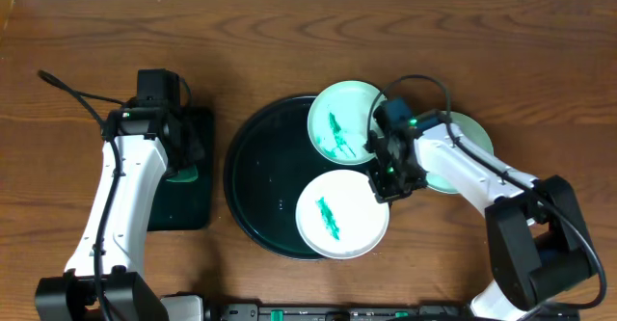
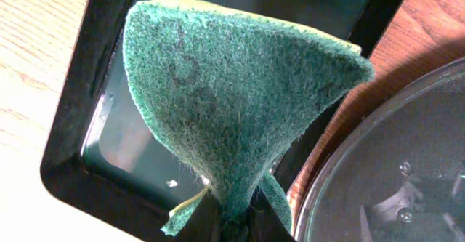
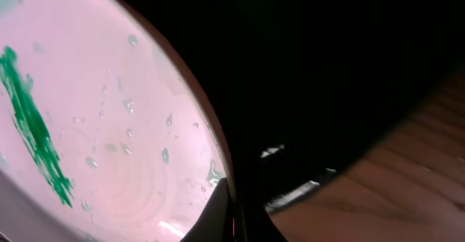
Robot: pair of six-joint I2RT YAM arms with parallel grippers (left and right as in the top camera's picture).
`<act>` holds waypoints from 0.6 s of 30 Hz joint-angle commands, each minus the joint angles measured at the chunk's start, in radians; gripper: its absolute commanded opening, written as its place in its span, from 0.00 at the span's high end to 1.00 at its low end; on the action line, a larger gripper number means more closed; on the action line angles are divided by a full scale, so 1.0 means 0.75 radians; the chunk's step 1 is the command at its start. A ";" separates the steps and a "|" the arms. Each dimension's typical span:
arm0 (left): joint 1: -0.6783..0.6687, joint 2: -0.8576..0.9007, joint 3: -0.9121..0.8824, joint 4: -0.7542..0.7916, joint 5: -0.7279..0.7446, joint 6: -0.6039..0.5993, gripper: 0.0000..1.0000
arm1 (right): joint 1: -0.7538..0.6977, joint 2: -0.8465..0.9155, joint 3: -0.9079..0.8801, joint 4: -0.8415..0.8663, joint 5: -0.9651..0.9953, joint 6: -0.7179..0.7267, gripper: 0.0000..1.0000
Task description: Clean dirty plates on tray and stack at the side
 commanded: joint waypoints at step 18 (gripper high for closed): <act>0.007 0.003 0.005 0.003 -0.007 0.011 0.93 | 0.315 0.126 0.196 0.396 0.092 0.650 0.99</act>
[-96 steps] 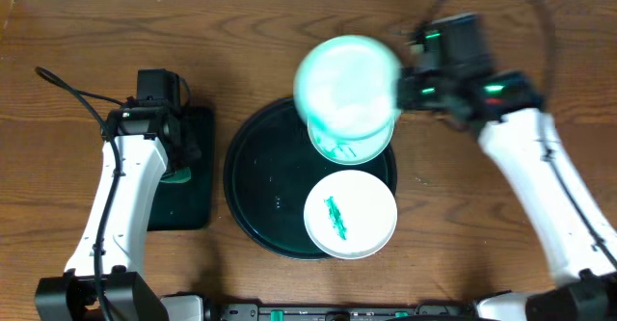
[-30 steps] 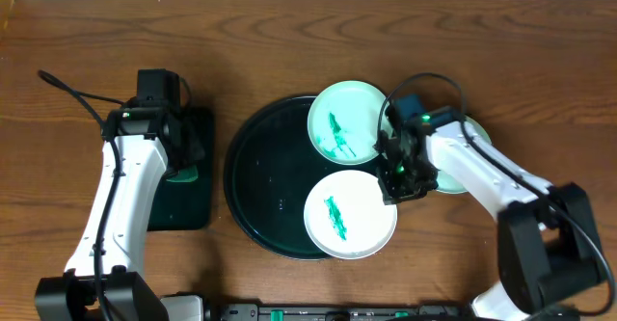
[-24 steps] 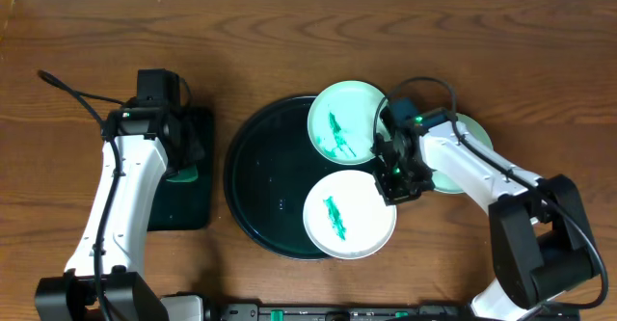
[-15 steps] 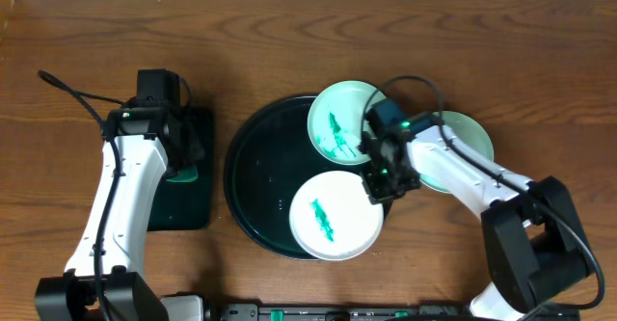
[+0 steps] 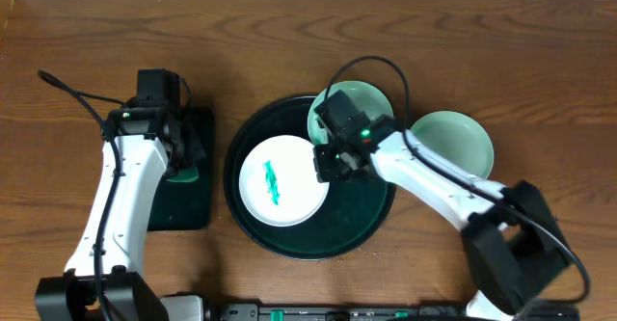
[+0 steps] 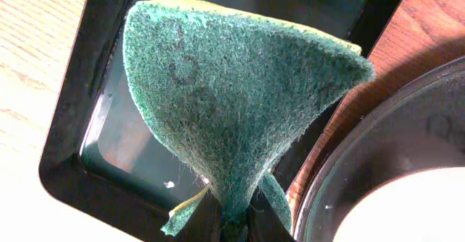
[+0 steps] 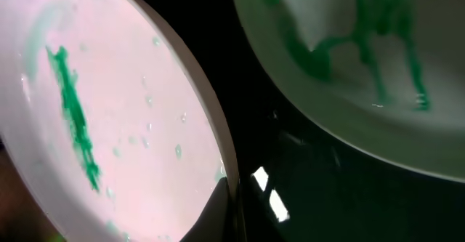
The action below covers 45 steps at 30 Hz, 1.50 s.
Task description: Clean dirty plates on tray and stack at the side
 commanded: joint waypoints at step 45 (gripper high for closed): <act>-0.449 0.501 -0.036 0.082 0.420 -0.107 0.93 | -0.045 0.292 0.173 -0.073 -0.158 0.027 0.99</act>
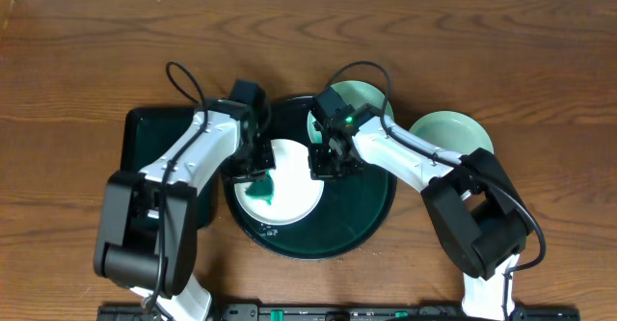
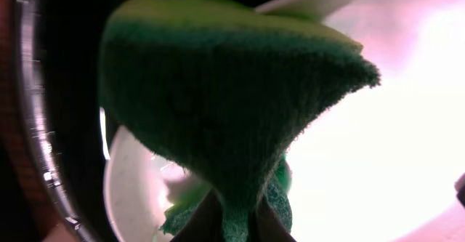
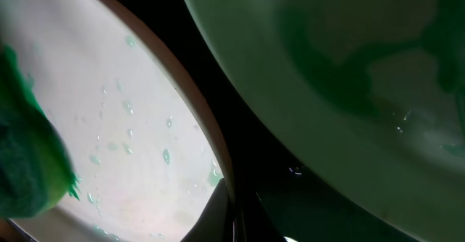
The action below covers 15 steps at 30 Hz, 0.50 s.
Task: Clean dirty plates on tray and stack at the side
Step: 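Scrub the lower plate with the sponge in the left gripper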
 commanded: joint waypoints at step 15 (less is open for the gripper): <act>-0.101 0.091 -0.021 0.124 0.474 0.265 0.93 | -0.008 0.036 0.018 0.008 -0.018 -0.022 0.99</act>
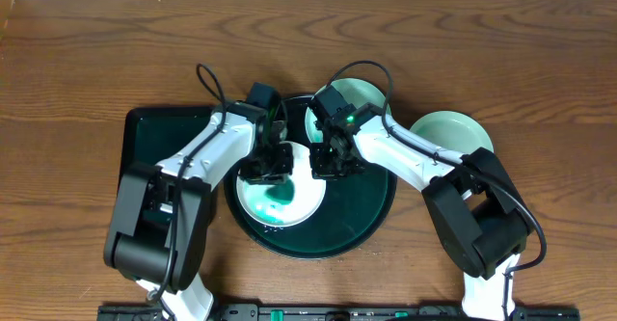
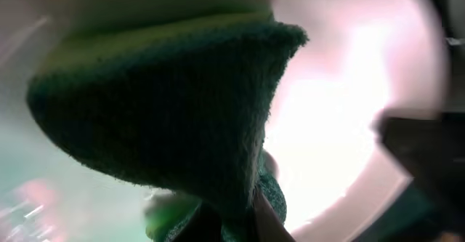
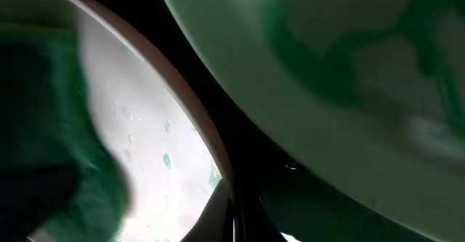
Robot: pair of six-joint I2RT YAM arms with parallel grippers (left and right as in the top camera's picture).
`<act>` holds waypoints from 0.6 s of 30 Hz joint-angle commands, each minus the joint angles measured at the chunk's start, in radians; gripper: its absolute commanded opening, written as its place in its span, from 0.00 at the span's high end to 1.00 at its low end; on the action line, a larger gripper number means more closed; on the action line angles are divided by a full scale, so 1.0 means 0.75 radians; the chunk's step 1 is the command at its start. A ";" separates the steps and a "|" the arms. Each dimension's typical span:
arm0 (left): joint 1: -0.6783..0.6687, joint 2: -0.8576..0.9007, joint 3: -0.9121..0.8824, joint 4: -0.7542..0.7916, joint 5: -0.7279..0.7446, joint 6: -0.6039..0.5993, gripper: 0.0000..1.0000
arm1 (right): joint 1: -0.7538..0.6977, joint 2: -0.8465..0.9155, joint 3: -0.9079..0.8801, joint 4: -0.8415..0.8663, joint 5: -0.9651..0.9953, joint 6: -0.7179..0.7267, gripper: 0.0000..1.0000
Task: Clean dirty plates on tray and stack at the side
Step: 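Scrub the lower plate with the sponge in the left gripper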
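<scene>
A white plate (image 1: 301,188) lies in the left half of the round black tray (image 1: 366,215), with a wet green smear across its lower part. My left gripper (image 1: 269,164) is shut on a green sponge (image 2: 167,111) pressed onto that plate (image 2: 341,75). My right gripper (image 1: 329,162) is shut on the plate's right rim (image 3: 218,162). A pale green plate (image 1: 355,99) with green stains (image 3: 349,75) sits at the tray's far right, partly under my right arm. The sponge (image 3: 43,133) also shows at the left of the right wrist view.
A pale green plate (image 1: 455,136) with no marks rests on the wooden table just right of the tray. A black rectangular tray (image 1: 159,152) sits left of the round one. Both arms cross over the round tray.
My left gripper with the sponge has shifted right, from the plate's left part to its middle. A green smear now lies over the plate's lower part. The right gripper still holds the rim.
At first my left gripper held the sponge over the rectangular tray while my right held the stained white plate at the round tray's near right. The plate then lay in the tray's left half. Later the sponge was on it, and now the stain is smeared.
</scene>
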 commanded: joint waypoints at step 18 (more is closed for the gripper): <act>0.021 0.041 -0.020 -0.185 0.113 0.052 0.93 | 0.000 0.036 0.018 0.011 -0.028 -0.016 0.99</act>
